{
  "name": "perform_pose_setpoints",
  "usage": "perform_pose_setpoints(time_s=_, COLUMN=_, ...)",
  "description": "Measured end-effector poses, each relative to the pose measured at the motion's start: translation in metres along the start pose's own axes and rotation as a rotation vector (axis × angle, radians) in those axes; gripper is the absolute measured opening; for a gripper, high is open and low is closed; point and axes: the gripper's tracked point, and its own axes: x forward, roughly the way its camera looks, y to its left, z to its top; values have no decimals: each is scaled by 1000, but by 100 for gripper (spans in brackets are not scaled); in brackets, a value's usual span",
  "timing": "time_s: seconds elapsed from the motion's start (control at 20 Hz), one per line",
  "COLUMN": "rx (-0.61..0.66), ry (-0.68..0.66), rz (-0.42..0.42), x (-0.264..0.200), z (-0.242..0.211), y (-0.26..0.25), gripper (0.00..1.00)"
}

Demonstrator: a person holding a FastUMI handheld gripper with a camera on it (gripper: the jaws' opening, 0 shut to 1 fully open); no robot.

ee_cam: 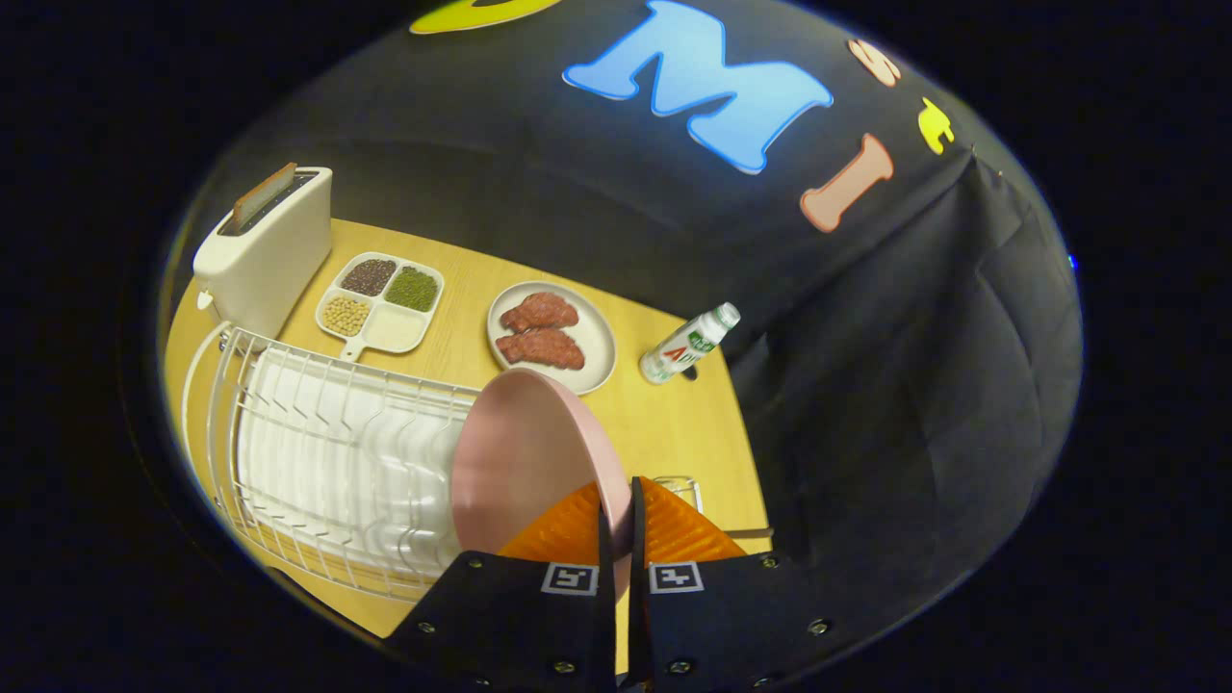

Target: Take the plate from the dish rack, then take the spoon from the basket and place it into the plate.

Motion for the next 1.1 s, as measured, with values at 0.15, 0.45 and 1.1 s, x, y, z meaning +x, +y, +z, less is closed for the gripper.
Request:
perform_pose_setpoints(time_s=0.15, rx=92, ry=2, rz=73, x=-14, z=11, y=-7, gripper=5)
perform_pose_setpoints(time_s=0.45, rx=186, ry=-22, rz=157, x=-34, z=13, y=-52, gripper=5)
perform_pose_setpoints(time_s=1.1, rx=192, ry=-82, rz=309, x=-58, z=-92, y=-147, gripper=5)
